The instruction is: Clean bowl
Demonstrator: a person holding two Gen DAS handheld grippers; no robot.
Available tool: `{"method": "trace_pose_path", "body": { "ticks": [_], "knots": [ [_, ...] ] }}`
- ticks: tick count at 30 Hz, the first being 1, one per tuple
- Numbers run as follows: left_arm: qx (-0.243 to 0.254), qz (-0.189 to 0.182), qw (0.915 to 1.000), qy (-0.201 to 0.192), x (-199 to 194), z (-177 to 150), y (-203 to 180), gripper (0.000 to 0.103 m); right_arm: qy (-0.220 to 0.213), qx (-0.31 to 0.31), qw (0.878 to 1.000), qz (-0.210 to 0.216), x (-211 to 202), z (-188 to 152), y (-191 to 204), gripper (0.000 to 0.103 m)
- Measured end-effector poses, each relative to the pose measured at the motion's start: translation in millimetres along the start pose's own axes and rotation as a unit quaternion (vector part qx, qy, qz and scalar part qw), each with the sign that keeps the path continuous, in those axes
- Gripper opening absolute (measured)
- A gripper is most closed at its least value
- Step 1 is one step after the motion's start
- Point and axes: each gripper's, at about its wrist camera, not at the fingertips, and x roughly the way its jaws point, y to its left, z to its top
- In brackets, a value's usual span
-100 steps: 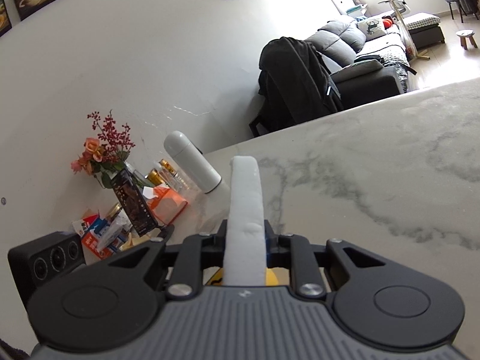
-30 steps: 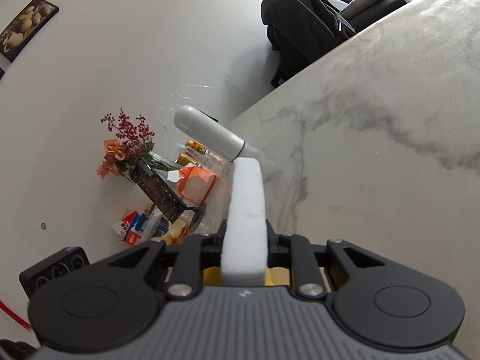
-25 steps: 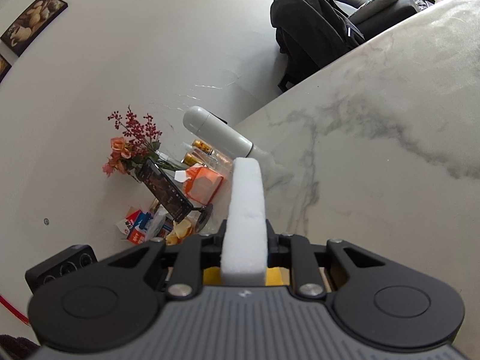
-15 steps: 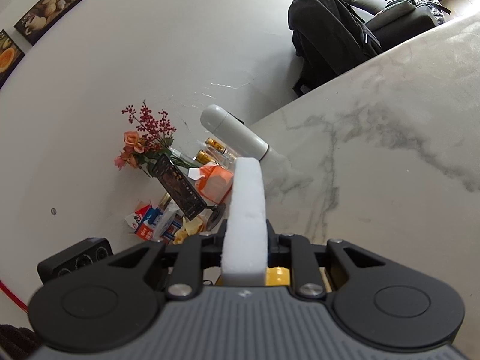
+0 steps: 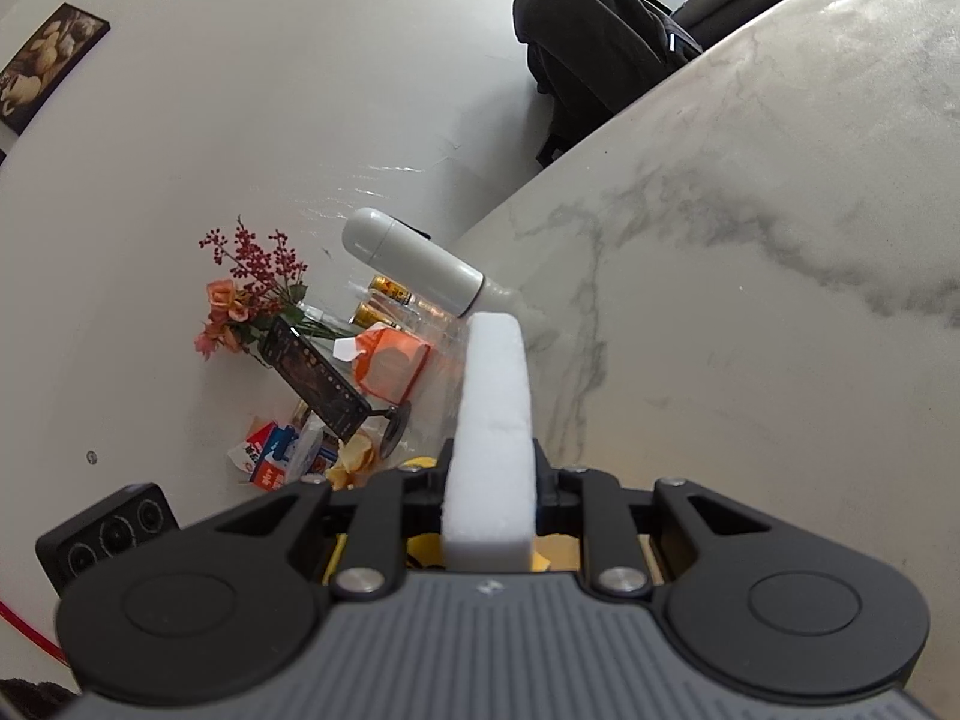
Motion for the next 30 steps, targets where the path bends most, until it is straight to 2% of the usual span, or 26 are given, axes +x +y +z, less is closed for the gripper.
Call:
{"method": "trace_pose_path", "body": {
  "ticks": [7, 25, 30],
  "knots": [
    [0.004, -0.001, 1.0, 0.003, 1, 1, -1, 0.021, 0.003, -0.001, 1.0, -0.001, 2, 0, 2, 0.023],
    [0.006, 0.0, 1.0, 0.005, 2, 0, -4, 0.021, -0.003, -0.057, 0.998, 0.034, -3, 2, 45, 0.023],
    [0.006, 0.003, 1.0, 0.005, 2, 0, -5, 0.022, 0.002, -0.048, 0.998, 0.033, -1, 2, 39, 0.023]
  ]
}}
